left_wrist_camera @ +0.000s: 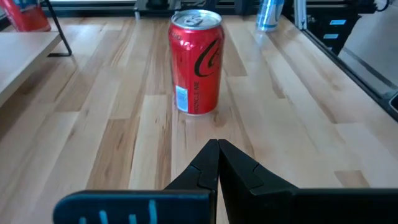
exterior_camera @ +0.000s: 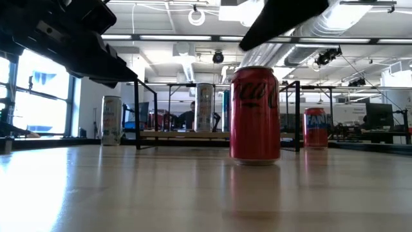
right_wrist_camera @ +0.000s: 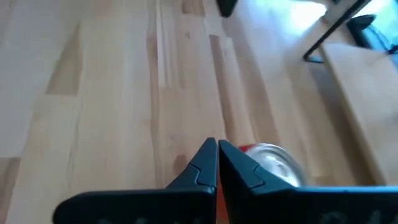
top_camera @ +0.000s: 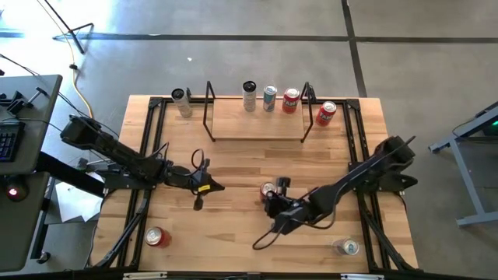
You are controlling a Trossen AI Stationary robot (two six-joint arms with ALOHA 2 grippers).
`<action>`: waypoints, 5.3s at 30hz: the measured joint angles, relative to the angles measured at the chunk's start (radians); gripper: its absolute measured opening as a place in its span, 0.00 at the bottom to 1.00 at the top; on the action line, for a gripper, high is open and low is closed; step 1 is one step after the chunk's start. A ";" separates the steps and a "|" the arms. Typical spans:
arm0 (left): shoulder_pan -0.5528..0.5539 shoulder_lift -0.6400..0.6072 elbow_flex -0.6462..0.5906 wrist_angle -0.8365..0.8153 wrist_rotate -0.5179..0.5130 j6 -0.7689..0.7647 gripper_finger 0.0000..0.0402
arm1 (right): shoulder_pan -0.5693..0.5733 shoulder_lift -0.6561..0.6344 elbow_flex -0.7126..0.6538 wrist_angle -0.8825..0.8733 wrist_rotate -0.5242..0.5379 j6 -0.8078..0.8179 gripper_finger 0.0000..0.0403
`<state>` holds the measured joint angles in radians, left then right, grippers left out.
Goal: Place canned beverage on shelf
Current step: Put the right red black soda can on the shelf
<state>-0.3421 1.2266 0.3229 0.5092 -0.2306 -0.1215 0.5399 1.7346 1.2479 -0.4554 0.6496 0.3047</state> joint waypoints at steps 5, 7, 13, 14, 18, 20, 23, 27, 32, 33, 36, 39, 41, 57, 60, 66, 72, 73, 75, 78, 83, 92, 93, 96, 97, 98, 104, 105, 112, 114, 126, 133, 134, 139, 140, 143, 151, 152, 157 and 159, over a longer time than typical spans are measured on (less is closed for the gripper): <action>-0.016 0.000 0.000 0.007 -0.024 -0.003 0.00 | 0.024 -0.087 -0.010 -0.084 0.072 0.050 0.00; -0.023 0.000 0.000 0.008 -0.036 -0.007 0.00 | 0.032 -0.119 -0.044 -0.073 0.090 0.069 0.01; -0.041 0.000 0.000 0.013 -0.071 -0.009 0.00 | 0.005 -0.192 -0.216 0.077 0.026 0.151 0.19; -0.043 0.000 0.000 0.013 -0.071 -0.009 0.00 | -0.001 -0.202 -0.247 0.109 0.016 0.164 0.24; -0.048 0.000 0.000 0.012 -0.070 -0.016 0.00 | -0.024 -0.246 -0.350 0.282 -0.021 0.158 0.46; -0.047 0.000 0.000 0.011 -0.070 -0.017 0.00 | -0.032 -0.261 -0.386 0.368 -0.023 0.126 0.57; -0.047 0.000 0.000 0.011 -0.070 -0.016 0.00 | -0.052 -0.266 -0.435 0.478 -0.023 0.082 0.69; -0.047 0.000 0.000 0.011 -0.070 -0.017 0.00 | -0.100 -0.252 -0.480 0.554 -0.075 0.084 0.76; -0.047 0.000 0.000 0.011 -0.069 -0.018 0.00 | -0.128 -0.251 -0.501 0.584 -0.079 0.077 0.76; -0.047 0.000 0.000 0.011 -0.069 -0.023 0.00 | -0.130 -0.251 -0.502 0.588 -0.082 0.072 0.76; -0.047 0.000 0.000 0.011 -0.069 -0.025 0.00 | -0.136 -0.249 -0.501 0.605 -0.110 0.055 0.76; -0.047 0.000 0.000 0.011 -0.069 -0.025 0.00 | -0.134 -0.242 -0.501 0.617 -0.120 0.053 0.76; -0.047 0.000 0.000 0.011 -0.069 -0.025 0.00 | -0.135 -0.235 -0.501 0.618 -0.128 0.056 0.76; -0.051 0.000 0.000 0.007 -0.068 -0.034 0.00 | -0.175 -0.145 -0.500 0.761 -0.194 -0.028 0.68; -0.067 -0.005 0.000 0.009 -0.067 -0.030 0.00 | -0.196 -0.143 -0.484 0.764 -0.248 -0.066 0.62; -0.115 -0.095 0.000 0.008 -0.072 0.014 0.00 | -0.269 -0.143 -0.407 0.766 -0.365 -0.161 0.58; -0.135 -0.212 0.000 -0.080 -0.138 0.037 0.00 | -0.363 -0.143 -0.304 0.700 -0.467 -0.264 0.58; -0.137 -0.231 0.000 -0.104 -0.149 0.037 0.00 | -0.386 -0.143 -0.280 0.681 -0.480 -0.279 0.58; -0.139 -0.263 0.000 -0.128 -0.166 0.036 0.00 | -0.443 -0.143 -0.228 0.647 -0.512 -0.301 0.58; -0.139 -0.307 0.000 -0.159 -0.172 0.037 0.00 | -0.546 -0.130 -0.139 0.604 -0.599 -0.338 0.58; -0.139 -0.340 0.000 -0.171 -0.172 0.030 0.00 | -0.702 -0.038 0.071 0.494 -0.783 -0.441 0.58; -0.146 -0.343 0.000 -0.184 -0.171 0.026 0.00 | -0.862 0.254 0.542 0.215 -0.903 -0.619 0.58; -0.149 -0.343 0.000 -0.184 -0.171 0.026 0.00 | -0.877 0.288 0.582 0.192 -0.917 -0.624 0.58; -0.164 -0.343 0.000 -0.184 -0.172 0.020 0.00 | -0.920 0.369 0.665 0.160 -0.974 -0.633 0.58; -0.170 -0.343 0.000 -0.183 -0.172 0.018 0.00 | -0.933 0.390 0.680 0.162 -0.993 -0.639 0.58; -0.176 -0.343 0.000 -0.183 -0.173 0.018 0.00 | -0.945 0.409 0.689 0.167 -1.007 -0.639 0.58; -0.203 -0.343 0.000 -0.181 -0.194 0.018 0.00 | -0.988 0.486 0.692 0.179 -1.024 -0.639 0.58; -0.206 -0.343 0.000 -0.180 -0.200 0.018 0.00 | -0.992 0.494 0.692 0.179 -1.025 -0.638 0.58; -0.210 -0.343 0.000 -0.179 -0.211 0.027 0.00 | -1.000 0.502 0.689 0.196 -1.017 -0.637 0.58; -0.210 -0.343 0.000 -0.176 -0.212 0.027 0.00 | -1.000 0.502 0.689 0.196 -1.014 -0.623 0.61; -0.210 -0.343 0.000 -0.175 -0.211 0.022 0.00 | -0.990 0.502 0.739 0.181 -0.990 -0.601 0.81; -0.210 -0.343 0.000 -0.178 -0.207 0.021 0.00 | -0.950 0.502 0.914 -0.032 -0.960 -0.657 0.80; -0.210 -0.343 0.000 -0.180 -0.202 0.021 0.00 | -0.941 0.502 0.939 -0.078 -0.944 -0.668 0.78; -0.210 -0.343 0.000 -0.184 -0.197 0.021 0.00 | -0.889 0.501 0.981 -0.183 -0.903 -0.681 0.56; -0.210 -0.343 0.000 -0.184 -0.197 0.021 0.00 | -0.879 0.501 0.975 -0.190 -0.894 -0.683 0.49; -0.210 -0.343 0.000 -0.185 -0.197 0.021 0.00 | -0.853 0.500 0.913 -0.139 -0.869 -0.708 0.26; -0.210 -0.343 0.000 -0.186 -0.197 0.024 0.00 | -0.872 0.503 0.686 0.068 -0.867 -0.712 0.08; -0.210 -0.343 0.000 -0.185 -0.198 0.027 0.00 | -0.881 0.503 0.671 0.088 -0.866 -0.707 0.08; -0.209 -0.343 0.000 -0.181 -0.198 0.045 0.00 | -0.925 0.503 0.626 0.169 -0.866 -0.691 0.04; -0.208 -0.343 0.000 -0.178 -0.198 0.045 0.00 | -0.941 0.502 0.616 0.204 -0.866 -0.680 0.01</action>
<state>-0.5503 0.8833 0.3233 0.3313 -0.4290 -0.0765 -0.4014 2.2368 1.8642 -0.2514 -0.2169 -0.3753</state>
